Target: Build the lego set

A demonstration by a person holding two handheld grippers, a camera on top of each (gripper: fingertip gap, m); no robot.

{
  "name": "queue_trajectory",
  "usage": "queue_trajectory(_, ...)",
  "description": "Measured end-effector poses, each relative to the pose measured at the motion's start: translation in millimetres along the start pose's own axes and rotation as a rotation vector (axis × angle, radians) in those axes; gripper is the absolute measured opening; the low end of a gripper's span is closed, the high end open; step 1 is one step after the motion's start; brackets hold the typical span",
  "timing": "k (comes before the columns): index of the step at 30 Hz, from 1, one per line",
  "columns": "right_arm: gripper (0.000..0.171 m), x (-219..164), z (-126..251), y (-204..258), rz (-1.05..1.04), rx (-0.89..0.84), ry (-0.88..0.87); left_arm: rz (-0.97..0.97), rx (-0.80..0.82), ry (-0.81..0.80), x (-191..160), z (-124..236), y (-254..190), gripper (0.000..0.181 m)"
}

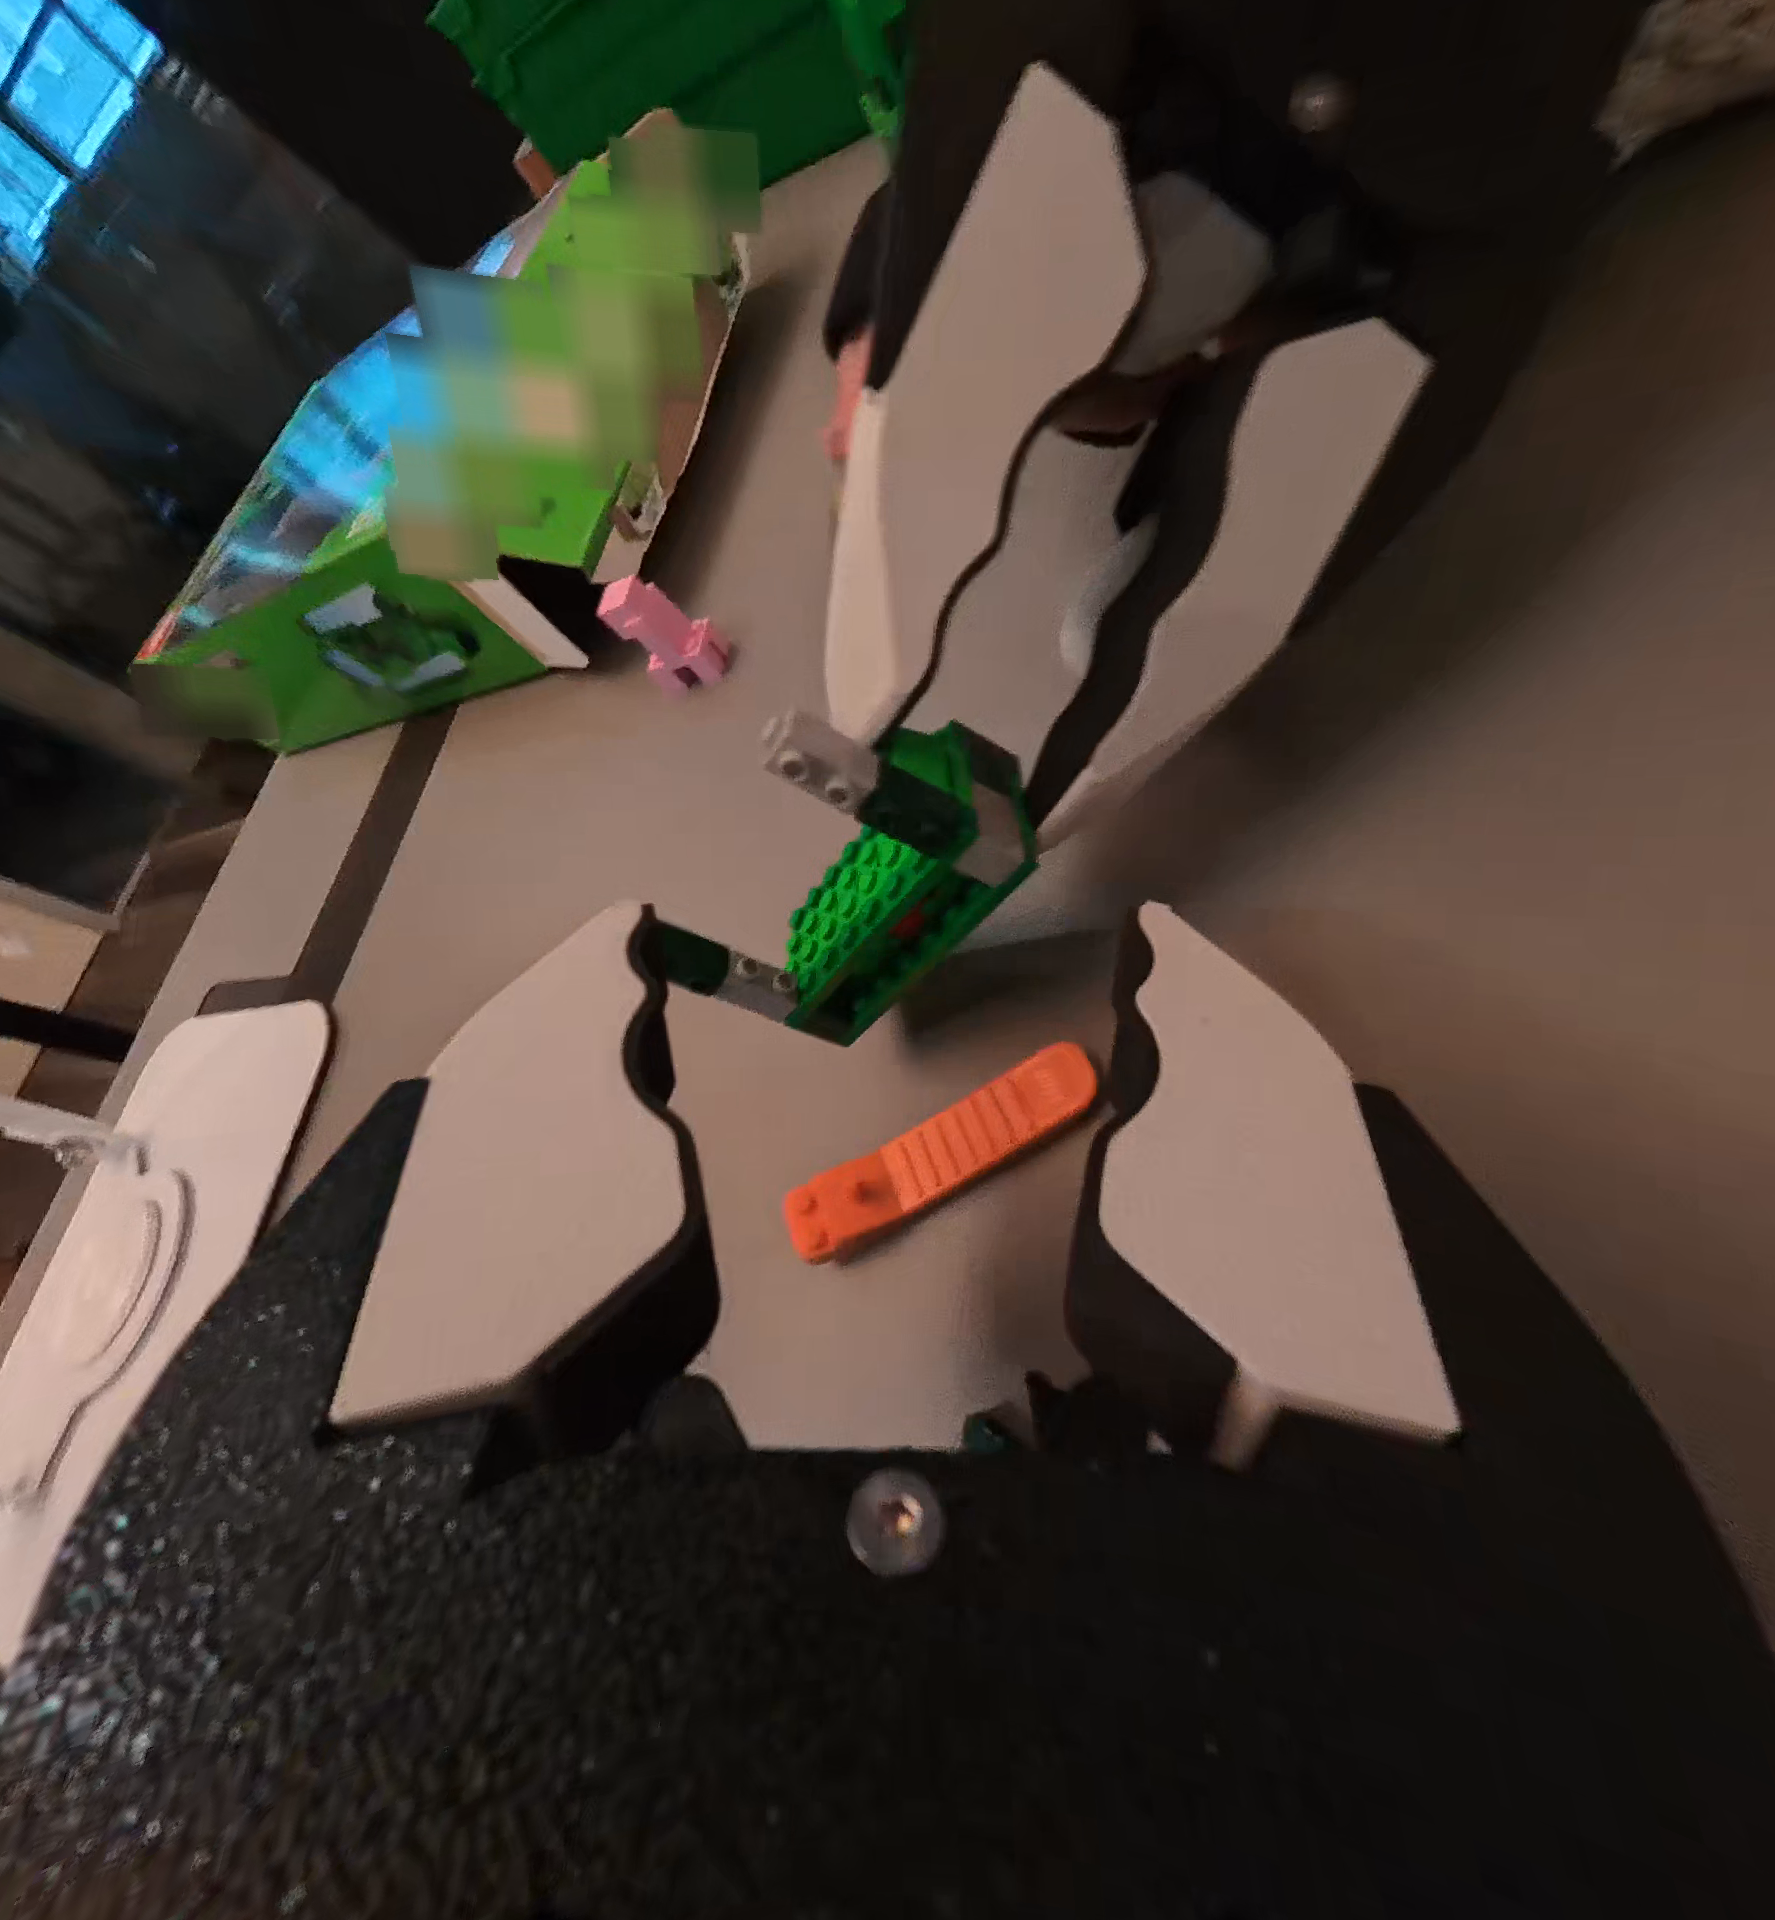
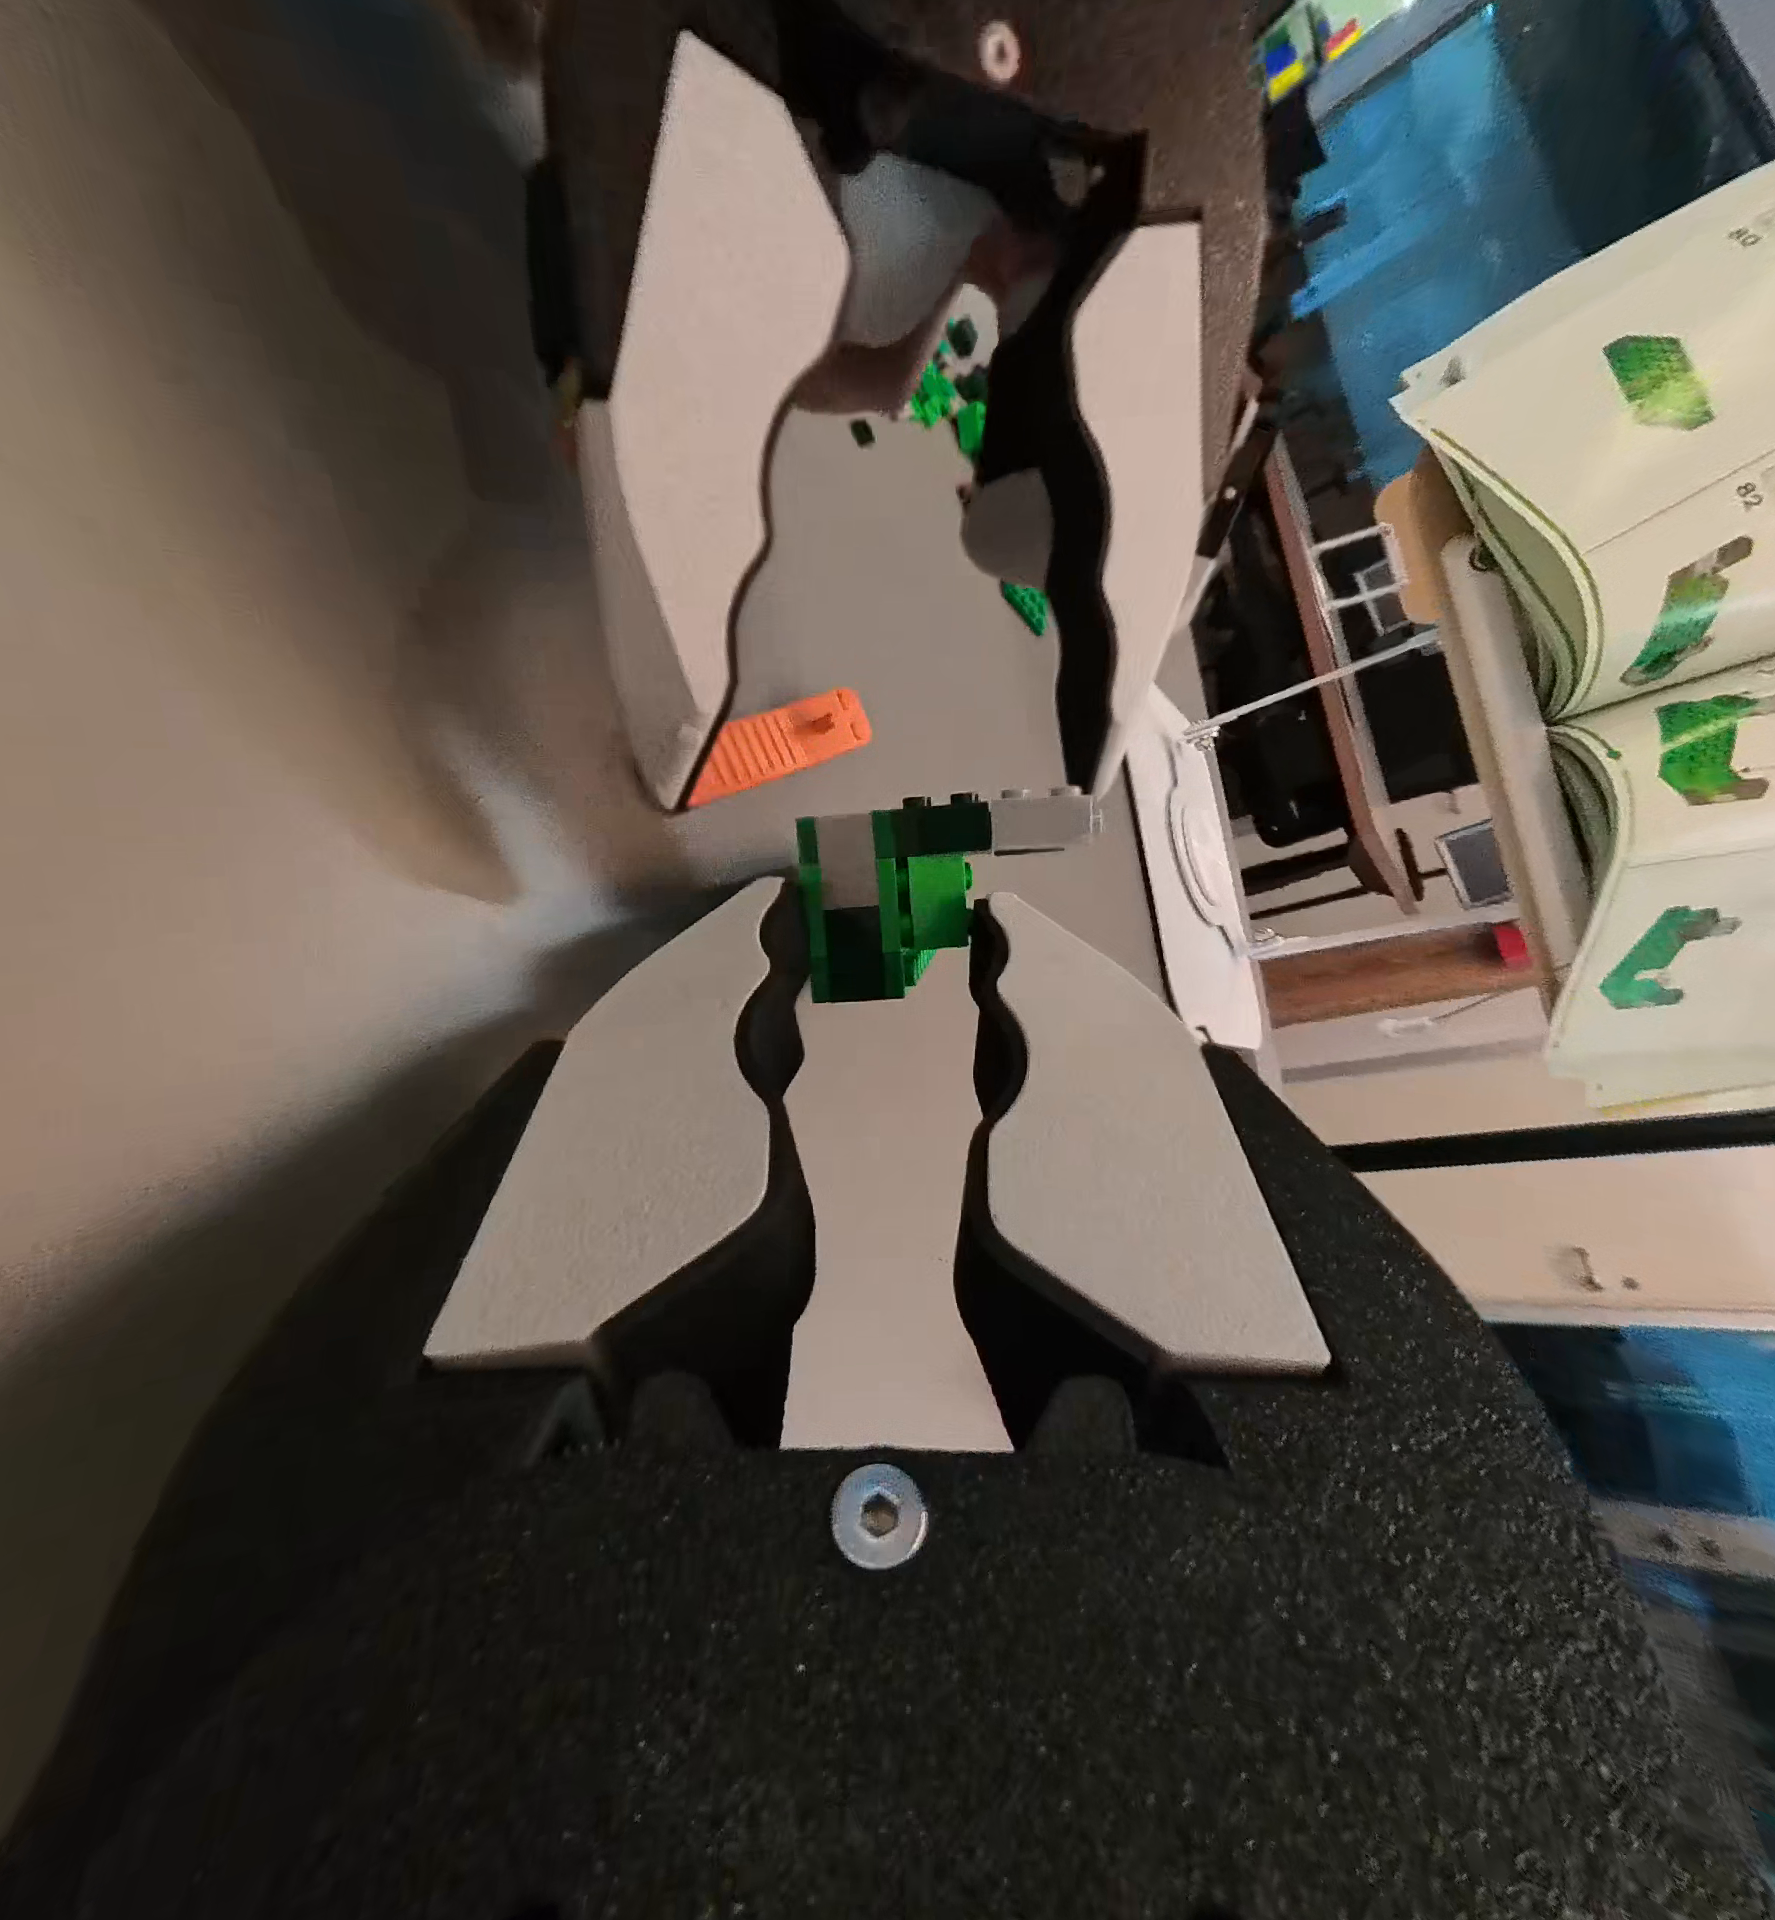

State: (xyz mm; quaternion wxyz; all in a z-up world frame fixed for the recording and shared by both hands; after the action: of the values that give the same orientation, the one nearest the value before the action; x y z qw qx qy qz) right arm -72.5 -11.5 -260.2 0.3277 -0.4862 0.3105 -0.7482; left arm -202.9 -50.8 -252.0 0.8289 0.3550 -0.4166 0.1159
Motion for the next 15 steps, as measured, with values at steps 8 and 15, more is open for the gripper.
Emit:
queue_trajectory(8, 0.030, -6, 5, -3, -0.099, 0.050, -0.067, -0.233, 0.053, 0.014, -1, 1, -13, 0.056)
queue_trajectory(15, 0.030, 2, 8, -4, -0.155, 0.080, -0.136, -0.420, 0.149, 0.103, -3, -10, -22, 0.035)
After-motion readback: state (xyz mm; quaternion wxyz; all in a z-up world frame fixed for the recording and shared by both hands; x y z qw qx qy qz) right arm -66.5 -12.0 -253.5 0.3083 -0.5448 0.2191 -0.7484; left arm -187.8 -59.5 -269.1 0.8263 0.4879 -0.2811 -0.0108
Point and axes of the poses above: each gripper's, where its closed fingertips meet, z back along the fingers, x out of its top, y = z × x across the jaws, the point moved 8 cm from there along z, back along the fingers, and after that the axes turned 3 degrees about -y, right-handed, at the moved point
